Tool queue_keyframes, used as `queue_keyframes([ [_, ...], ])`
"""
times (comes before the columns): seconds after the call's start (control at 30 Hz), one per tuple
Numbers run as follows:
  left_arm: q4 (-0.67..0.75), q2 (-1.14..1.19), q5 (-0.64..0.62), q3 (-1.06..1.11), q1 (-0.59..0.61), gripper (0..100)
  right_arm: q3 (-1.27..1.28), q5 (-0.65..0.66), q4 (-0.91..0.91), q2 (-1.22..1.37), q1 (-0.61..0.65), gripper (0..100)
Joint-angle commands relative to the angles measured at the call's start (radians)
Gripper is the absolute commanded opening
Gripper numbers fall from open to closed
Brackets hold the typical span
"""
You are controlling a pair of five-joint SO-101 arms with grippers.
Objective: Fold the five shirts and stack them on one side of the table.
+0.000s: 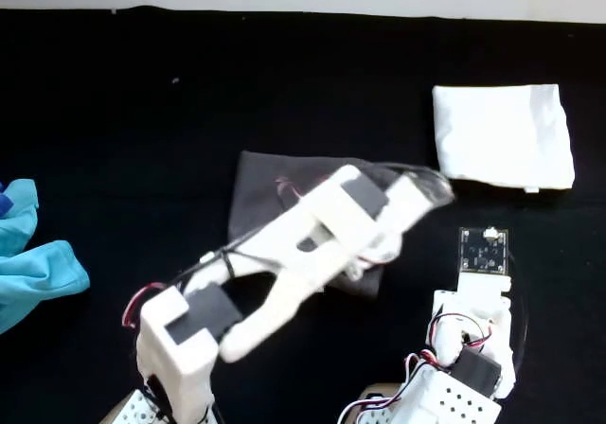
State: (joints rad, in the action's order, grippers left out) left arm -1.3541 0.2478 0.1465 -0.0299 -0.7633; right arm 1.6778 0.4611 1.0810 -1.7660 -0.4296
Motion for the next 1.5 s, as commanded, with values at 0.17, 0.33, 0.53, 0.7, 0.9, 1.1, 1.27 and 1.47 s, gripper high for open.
queue_keyframes([
  [0.17,-0.005,-0.182,-0.011,-0.012,0.133,1,0.124,0.005,0.005,-0.013,-0.001,0.7],
  [0.33,0.069,-0.108,-0.011,-0.005,0.225,1,0.124,0.005,0.005,-0.013,-0.001,0.7],
  [0.53,0.021,0.077,-0.011,-0.005,0.223,1,0.124,0.005,0.005,-0.013,-0.001,0.7],
  [0.7,-0.075,0.157,-0.012,-0.008,0.157,1,0.124,0.005,0.005,-0.013,-0.001,0.7],
  [0.9,-0.183,0.082,-0.012,-0.101,0.130,1,0.124,0.005,0.005,-0.013,-0.001,0.7],
  [1.1,-0.130,-0.021,-0.009,-0.205,0.329,1,0.114,0.005,0.007,-0.005,-0.001,0.7],
  [1.27,0.132,0.024,-0.009,-0.122,0.499,1,0.024,0.005,0.048,-0.002,0.047,0.7],
  [1.47,0.288,0.197,-0.009,-0.114,0.599,1,-0.021,-0.032,0.099,-0.002,0.162,0.7],
])
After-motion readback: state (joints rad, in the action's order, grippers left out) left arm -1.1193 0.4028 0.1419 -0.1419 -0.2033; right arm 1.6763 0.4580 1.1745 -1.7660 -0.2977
